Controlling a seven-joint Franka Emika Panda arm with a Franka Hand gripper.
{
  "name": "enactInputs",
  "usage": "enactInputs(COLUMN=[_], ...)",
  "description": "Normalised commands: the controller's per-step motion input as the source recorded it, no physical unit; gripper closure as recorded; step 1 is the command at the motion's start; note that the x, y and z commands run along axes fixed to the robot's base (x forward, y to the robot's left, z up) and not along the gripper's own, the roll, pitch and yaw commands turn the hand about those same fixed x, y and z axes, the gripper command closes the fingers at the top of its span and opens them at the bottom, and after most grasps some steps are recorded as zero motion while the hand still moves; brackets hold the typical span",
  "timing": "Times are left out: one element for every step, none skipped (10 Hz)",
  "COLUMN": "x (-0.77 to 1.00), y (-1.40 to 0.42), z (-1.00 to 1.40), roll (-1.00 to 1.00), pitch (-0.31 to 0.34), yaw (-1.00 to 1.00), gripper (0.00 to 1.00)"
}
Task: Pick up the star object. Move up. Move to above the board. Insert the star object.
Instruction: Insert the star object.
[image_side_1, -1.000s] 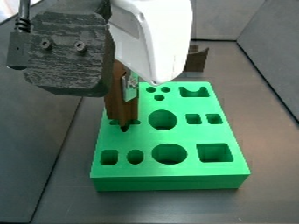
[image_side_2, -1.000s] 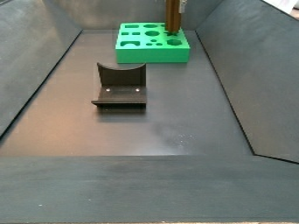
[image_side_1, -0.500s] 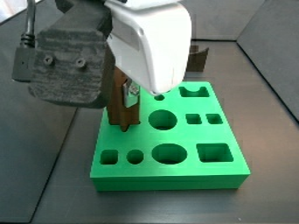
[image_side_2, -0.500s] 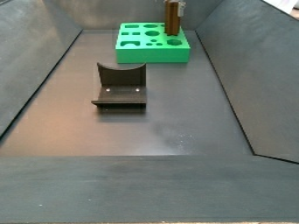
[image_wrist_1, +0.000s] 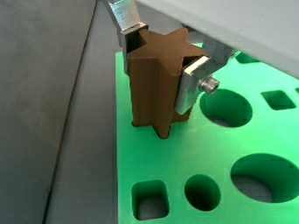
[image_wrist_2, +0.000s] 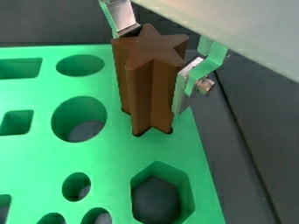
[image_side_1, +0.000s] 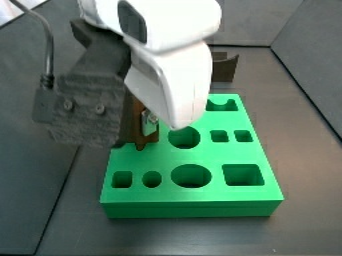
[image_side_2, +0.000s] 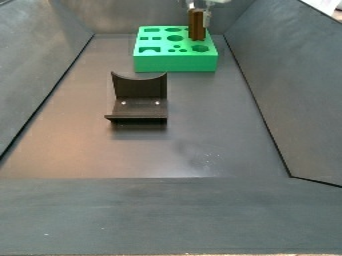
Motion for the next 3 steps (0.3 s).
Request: enactInputs(x=[0.00,-0.05,0.00], y=[0.03,0.15,0.00], z=[-0.92,-0.14,0.00], roll=[-0.10,-0.12,0.00], pitch=[-0.076,-0.081,0.000], yaw=[0.00,0.00,0.00], gripper=[1.00,1.00,1.00])
